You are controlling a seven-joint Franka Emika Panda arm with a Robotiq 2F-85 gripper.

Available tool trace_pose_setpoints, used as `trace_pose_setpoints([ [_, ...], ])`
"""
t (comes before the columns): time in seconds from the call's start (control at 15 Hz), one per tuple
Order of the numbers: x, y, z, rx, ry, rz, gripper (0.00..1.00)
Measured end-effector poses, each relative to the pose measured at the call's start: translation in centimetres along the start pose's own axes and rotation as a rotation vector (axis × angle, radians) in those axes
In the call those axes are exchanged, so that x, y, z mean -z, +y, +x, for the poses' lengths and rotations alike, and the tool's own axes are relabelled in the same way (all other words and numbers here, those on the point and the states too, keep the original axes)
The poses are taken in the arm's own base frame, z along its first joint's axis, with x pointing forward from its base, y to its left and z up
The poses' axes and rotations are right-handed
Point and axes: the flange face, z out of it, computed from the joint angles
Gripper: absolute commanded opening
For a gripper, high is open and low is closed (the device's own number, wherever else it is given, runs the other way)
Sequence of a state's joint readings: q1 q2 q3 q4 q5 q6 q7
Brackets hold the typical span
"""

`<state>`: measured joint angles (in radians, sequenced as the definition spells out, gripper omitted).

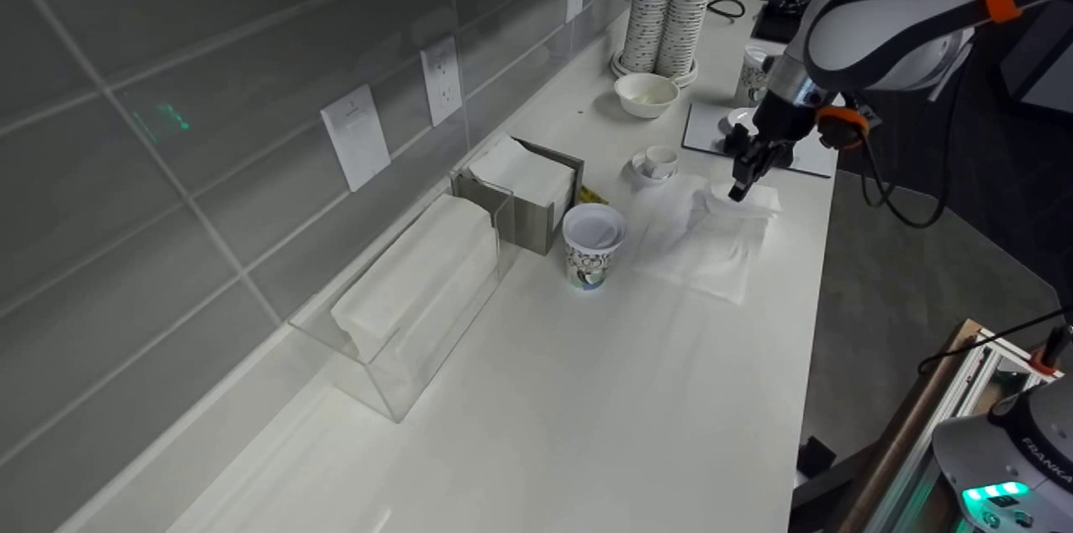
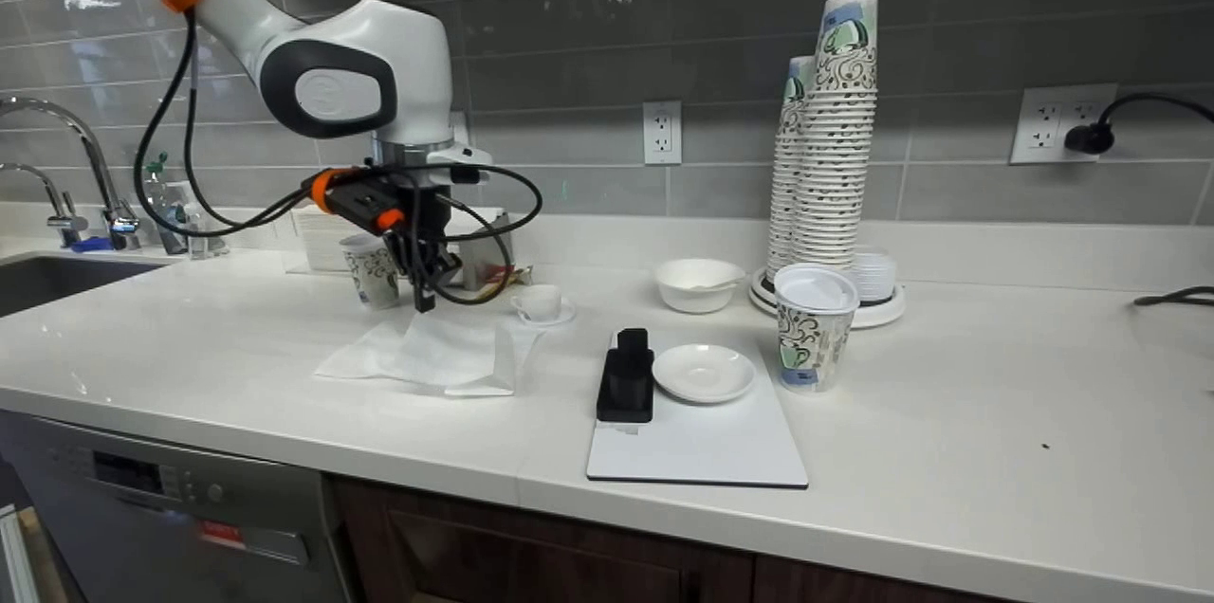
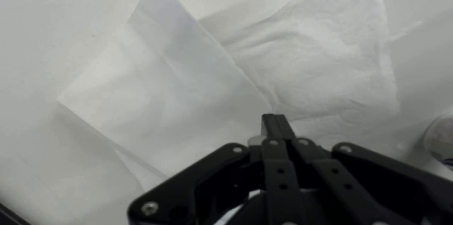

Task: Move the napkin on the right of the other napkin to the left and then unfold it

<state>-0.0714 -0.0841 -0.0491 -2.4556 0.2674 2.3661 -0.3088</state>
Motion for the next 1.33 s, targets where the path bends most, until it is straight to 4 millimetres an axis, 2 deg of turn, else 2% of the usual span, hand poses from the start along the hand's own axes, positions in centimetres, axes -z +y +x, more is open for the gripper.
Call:
trace_pose_setpoints([
  [0.53, 1.4, -6.4, -3.0, 0.118, -0.08, 0.16, 0.0],
  [0.8, 1.1, -7.9, -3.5, 0.127, -0.099, 0.215, 0.0],
  [0.87, 0.9, -7.9, -3.5, 0.128, -0.101, 0.223, 0.18],
  [0.93, 0.6, -7.8, -3.5, 0.131, -0.104, 0.23, 0.27],
  [1.33, -2.3, -7.1, -3.4, 0.119, -0.167, 0.236, 0.68],
])
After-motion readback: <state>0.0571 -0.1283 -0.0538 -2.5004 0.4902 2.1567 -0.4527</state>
